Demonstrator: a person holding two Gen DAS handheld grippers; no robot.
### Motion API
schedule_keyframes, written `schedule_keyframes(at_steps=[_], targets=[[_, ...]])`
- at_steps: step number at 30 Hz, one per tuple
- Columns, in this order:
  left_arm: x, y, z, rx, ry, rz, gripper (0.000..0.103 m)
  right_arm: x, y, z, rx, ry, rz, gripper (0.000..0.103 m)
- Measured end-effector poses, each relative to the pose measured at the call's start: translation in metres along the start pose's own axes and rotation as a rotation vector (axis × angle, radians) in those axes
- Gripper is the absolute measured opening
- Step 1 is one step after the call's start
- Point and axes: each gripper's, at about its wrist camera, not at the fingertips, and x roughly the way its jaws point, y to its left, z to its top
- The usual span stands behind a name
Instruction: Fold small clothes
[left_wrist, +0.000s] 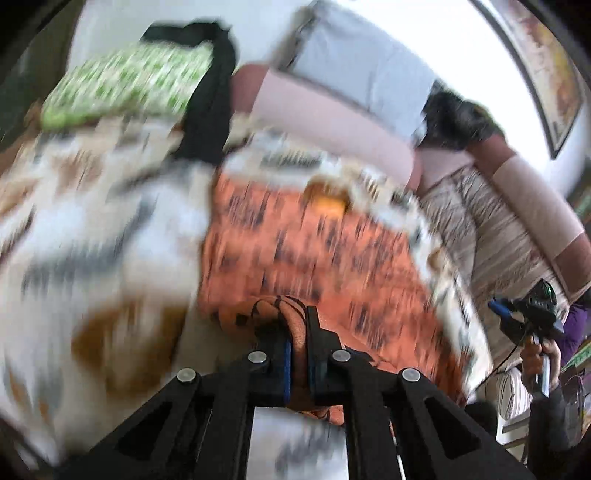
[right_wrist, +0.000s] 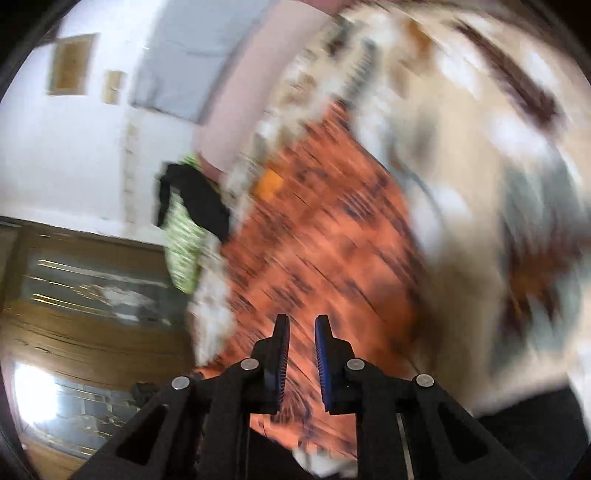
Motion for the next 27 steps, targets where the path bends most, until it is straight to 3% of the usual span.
schedule_keyframes(at_steps=[1, 3, 5, 6, 7, 8, 11, 15, 18, 20, 21, 22, 23, 27], targets=[[0.006, -0.002, 0.020, 0.012, -0.019, 0.006, 0.006, 0.001, 0.012, 0.021, -0.020, -0.041, 0.011, 0.015], [0.018, -0.010, 0.048, 0.051, -0.042, 0.021, 0.006, 0.000, 0.032, 0.060, -0.057, -0.153, -0.050, 0.016], [0.030, -0.015, 0.052, 0.072, -0.045, 0.003, 0.006, 0.003, 0.039, 0.073, -0.077, -0.134, -0.080, 0.023], [0.033, -0.016, 0.049, 0.076, -0.042, 0.007, 0.006, 0.005, 0.044, 0.068, -0.114, -0.101, -0.136, 0.049], [0.040, -0.015, 0.040, 0.073, -0.034, 0.011, 0.006, 0.006, 0.044, 0.056, -0.147, -0.080, -0.211, 0.088], [0.043, -0.013, 0.034, 0.064, -0.021, 0.009, 0.006, 0.002, 0.042, 0.045, -0.164, -0.070, -0.261, 0.093], [0.043, -0.006, 0.015, 0.043, -0.004, 0.013, 0.006, 0.001, 0.016, -0.005, -0.122, 0.050, -0.375, 0.093], [0.025, -0.006, 0.008, 0.042, -0.031, 0.012, 0.006, 0.004, -0.029, -0.074, 0.078, 0.164, -0.341, 0.093], [0.019, -0.006, 0.005, 0.052, -0.045, 0.020, 0.006, 0.022, -0.046, -0.101, 0.146, 0.170, -0.296, 0.090], [0.019, -0.005, 0.002, 0.045, -0.039, 0.022, 0.006, 0.044, -0.056, -0.113, 0.166, 0.210, -0.295, 0.079], [0.018, -0.004, -0.001, 0.045, -0.037, 0.024, 0.006, 0.055, -0.061, -0.116, 0.176, 0.214, -0.302, 0.064], [0.017, -0.003, -0.003, 0.044, -0.035, 0.031, 0.006, 0.062, -0.064, -0.119, 0.189, 0.216, -0.300, 0.025], [0.015, -0.003, -0.006, 0.043, -0.035, 0.035, 0.006, 0.065, -0.065, -0.119, 0.192, 0.201, -0.307, 0.013], [0.001, -0.004, -0.015, 0.054, -0.037, 0.038, 0.006, 0.051, -0.054, -0.120, 0.178, 0.137, -0.232, 0.007]])
